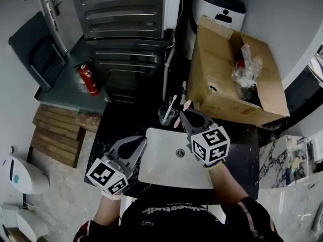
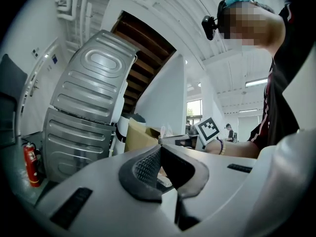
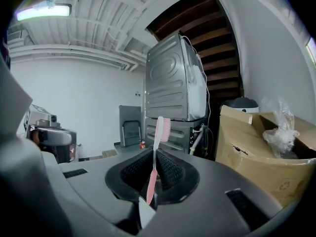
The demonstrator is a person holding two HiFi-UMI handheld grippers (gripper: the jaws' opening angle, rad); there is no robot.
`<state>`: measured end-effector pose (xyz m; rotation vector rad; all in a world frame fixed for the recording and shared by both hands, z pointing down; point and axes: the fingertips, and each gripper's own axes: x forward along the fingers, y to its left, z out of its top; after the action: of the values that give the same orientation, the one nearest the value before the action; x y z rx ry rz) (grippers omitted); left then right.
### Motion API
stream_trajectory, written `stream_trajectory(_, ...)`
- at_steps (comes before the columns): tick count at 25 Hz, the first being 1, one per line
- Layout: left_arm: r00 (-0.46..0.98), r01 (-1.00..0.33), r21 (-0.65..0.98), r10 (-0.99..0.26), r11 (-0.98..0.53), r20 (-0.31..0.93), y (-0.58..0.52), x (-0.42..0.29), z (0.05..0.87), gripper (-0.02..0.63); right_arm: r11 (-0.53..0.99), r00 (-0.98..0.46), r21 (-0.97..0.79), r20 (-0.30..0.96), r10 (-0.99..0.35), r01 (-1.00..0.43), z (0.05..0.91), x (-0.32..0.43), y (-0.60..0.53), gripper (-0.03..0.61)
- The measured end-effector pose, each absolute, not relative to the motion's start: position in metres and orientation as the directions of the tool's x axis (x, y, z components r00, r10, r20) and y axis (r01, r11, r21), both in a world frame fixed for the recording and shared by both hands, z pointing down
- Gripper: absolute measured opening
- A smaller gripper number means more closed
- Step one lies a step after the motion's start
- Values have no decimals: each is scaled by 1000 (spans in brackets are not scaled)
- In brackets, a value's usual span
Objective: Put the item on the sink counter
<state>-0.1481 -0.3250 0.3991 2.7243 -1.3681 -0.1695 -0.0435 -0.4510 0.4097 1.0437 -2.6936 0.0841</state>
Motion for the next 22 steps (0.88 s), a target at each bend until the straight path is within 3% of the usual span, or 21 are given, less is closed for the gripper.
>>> stream_trajectory(10, 532, -831, 180, -846, -527, -23, -331, -223, 429, 15, 715, -622, 113, 413, -666, -690, 486, -114, -527, 52)
stream_trajectory(22, 525, -833, 211, -851, -512, 6, -336, -251, 454, 15, 678, -492, 140, 584, -645, -722, 577, -127, -550, 52)
